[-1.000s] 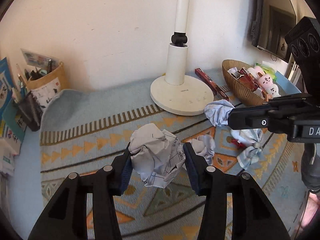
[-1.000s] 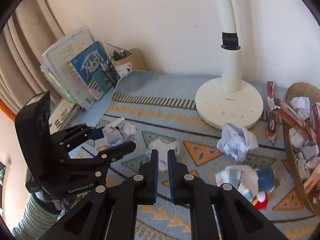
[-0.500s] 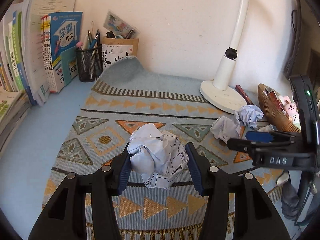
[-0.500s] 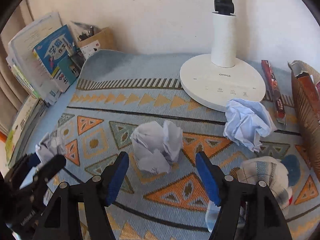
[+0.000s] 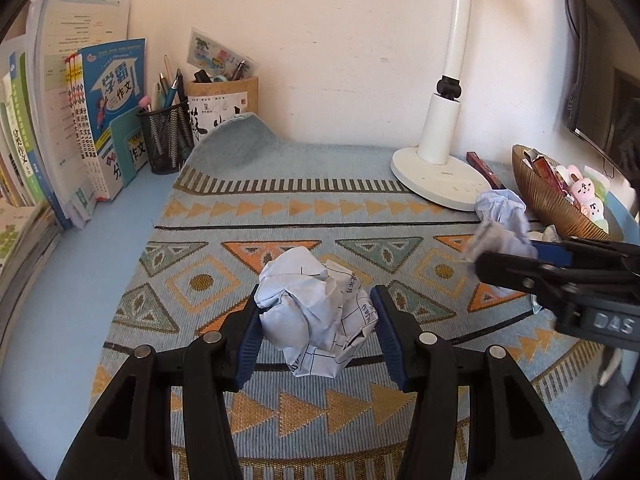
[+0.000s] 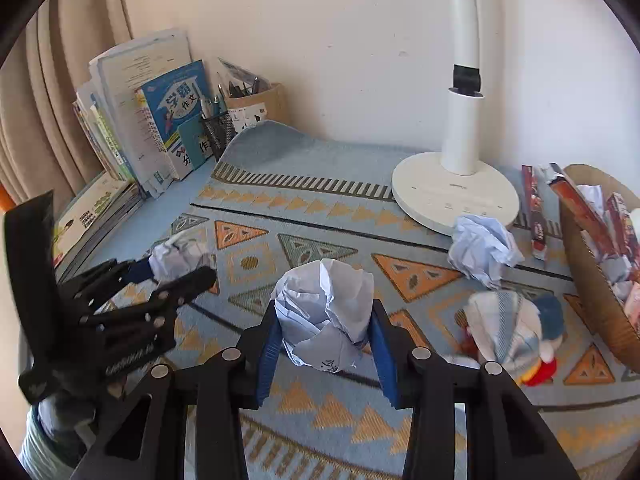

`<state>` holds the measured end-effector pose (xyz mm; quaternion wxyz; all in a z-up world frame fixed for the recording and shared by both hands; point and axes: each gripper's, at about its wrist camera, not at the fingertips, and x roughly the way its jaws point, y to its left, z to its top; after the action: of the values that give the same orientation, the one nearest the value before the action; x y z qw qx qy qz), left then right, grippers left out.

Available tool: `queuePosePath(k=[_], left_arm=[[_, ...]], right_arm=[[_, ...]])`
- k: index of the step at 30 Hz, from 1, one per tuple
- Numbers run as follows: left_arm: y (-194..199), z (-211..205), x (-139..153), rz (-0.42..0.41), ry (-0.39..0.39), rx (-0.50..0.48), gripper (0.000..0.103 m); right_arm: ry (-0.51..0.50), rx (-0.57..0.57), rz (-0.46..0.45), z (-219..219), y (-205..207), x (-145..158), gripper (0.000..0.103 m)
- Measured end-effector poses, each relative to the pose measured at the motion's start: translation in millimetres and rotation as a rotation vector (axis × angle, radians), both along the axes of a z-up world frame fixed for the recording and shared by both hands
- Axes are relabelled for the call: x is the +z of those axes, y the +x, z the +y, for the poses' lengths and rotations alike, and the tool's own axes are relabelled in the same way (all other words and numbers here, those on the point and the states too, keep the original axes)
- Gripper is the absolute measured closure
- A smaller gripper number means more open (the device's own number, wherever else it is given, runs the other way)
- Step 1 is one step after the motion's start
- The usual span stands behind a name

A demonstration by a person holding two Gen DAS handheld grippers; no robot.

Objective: Organize objects
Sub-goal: 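Grasp a crumpled paper ball with the left gripper while the right grasps another, then carry both paper balls over the golden bowl and open both grippers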

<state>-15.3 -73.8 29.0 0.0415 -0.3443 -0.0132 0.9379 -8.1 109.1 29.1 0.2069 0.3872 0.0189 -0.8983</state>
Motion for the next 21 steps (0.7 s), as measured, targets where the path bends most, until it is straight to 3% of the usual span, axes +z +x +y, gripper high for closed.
queuePosePath(k=[6, 10, 17, 21], left_arm=[[-1.5, 5.0, -0.5, -0.006, -0.039, 0.000, 0.053], [0.2, 15.4, 5.3, -0.009, -0.055, -0.028, 0.055], [0.2, 100.7, 90.0, 0.086, 0.076, -0.247, 0.055], [-28.9, 174.4, 122.4, 0.074, 0.163, -0.382, 0.055]], right_arm=[[0.002, -0.074, -0.035, 69.9, 58.2, -7.4, 0.062], [0.008, -0.189, -0.003, 138.2, 83.5, 13.7, 0.062], [-0.088, -0.487, 0.141, 258.9, 75.8, 92.2, 0.061], [-0.167, -0.590, 0.146, 297.8, 39.7, 110.4, 0.061]])
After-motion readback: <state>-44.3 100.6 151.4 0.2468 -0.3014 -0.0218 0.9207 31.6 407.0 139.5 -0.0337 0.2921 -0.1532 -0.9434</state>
